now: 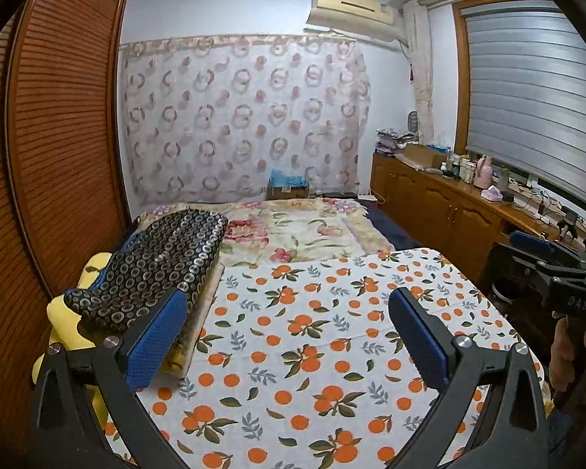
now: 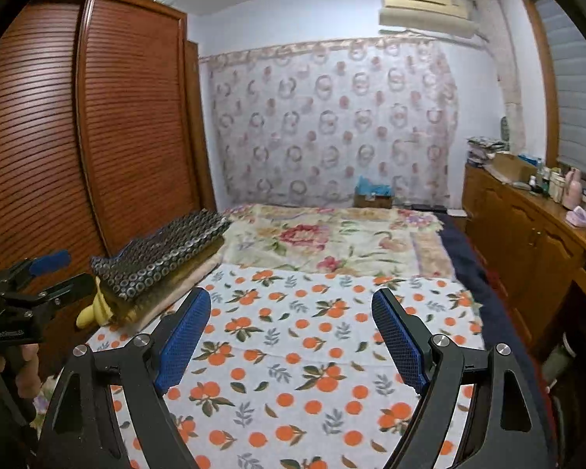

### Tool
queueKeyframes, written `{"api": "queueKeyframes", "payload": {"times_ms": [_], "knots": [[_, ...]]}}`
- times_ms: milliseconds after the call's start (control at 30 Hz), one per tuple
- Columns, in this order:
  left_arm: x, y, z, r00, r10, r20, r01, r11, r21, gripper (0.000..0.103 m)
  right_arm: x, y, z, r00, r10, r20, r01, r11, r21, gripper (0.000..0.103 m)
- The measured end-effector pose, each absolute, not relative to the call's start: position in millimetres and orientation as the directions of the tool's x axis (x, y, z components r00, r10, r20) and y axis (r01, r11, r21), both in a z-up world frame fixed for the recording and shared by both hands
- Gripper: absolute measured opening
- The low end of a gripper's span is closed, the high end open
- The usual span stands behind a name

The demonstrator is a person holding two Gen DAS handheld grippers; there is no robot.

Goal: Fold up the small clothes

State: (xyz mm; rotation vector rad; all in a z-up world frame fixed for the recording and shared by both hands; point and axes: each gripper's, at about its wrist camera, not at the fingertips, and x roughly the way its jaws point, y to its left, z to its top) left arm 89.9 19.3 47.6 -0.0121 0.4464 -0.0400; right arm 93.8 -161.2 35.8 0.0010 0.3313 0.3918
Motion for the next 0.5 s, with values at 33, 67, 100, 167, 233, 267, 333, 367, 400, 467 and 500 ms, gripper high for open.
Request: {"api": "queueKeyframes", "payload": {"times_ms": [33, 67, 100, 167, 233, 267, 333, 367, 400, 467, 500], "knots": [[89, 18, 49, 0.903, -0.041, -0.429, 0.036, 0.999, -0.019, 0.103, 91, -163, 37, 0.877, 0.365, -0.312, -0.364, 0.929, 0.064, 0.086], [88, 17, 50, 0.904, -0.043, -0.426, 0.039, 0.999, -0.018, 0.103, 89, -164, 37, 0.881, 0.360, -0.307, -0.358, 0.932, 0.065, 0.086], [88, 15, 51, 0.904, -0.043, -0.425, 0.040, 0.999, -0.017, 0.103, 88, -165, 36, 0.885, 0.354, -0.304, -0.351, 0.934, 0.066, 0.086], [87, 14, 52, 0.905, -0.041, -0.424, 0.040, 0.999, -0.013, 0.103, 90, -162, 32, 0.889, 0.346, -0.300, -0.343, 0.937, 0.064, 0.086], [87, 14, 52, 0.904, -0.041, -0.425, 0.039, 0.999, -0.014, 0.103, 88, -161, 30, 0.894, 0.335, -0.298, -0.332, 0.941, 0.061, 0.086], [87, 14, 51, 0.905, -0.041, -0.424, 0.038, 0.999, -0.015, 0.103, 88, -160, 29, 0.894, 0.335, -0.298, -0.333, 0.941, 0.060, 0.086], [87, 14, 52, 0.905, -0.040, -0.424, 0.036, 0.999, -0.017, 0.103, 87, -157, 28, 0.897, 0.329, -0.296, -0.327, 0.943, 0.059, 0.086], [87, 14, 51, 0.905, -0.043, -0.424, 0.040, 0.999, -0.016, 0.103, 87, -156, 28, 0.898, 0.327, -0.295, -0.325, 0.944, 0.059, 0.086], [87, 14, 52, 0.905, -0.043, -0.424, 0.040, 0.999, -0.016, 0.103, 86, -154, 27, 0.899, 0.325, -0.294, -0.324, 0.945, 0.056, 0.086], [87, 14, 52, 0.904, -0.041, -0.427, 0.039, 0.999, -0.014, 0.103, 86, -155, 27, 0.900, 0.323, -0.293, -0.323, 0.945, 0.053, 0.086], [87, 15, 52, 0.904, -0.041, -0.426, 0.039, 0.999, -0.013, 0.103, 81, -157, 27, 0.899, 0.327, -0.292, -0.326, 0.944, 0.052, 0.086]]}}
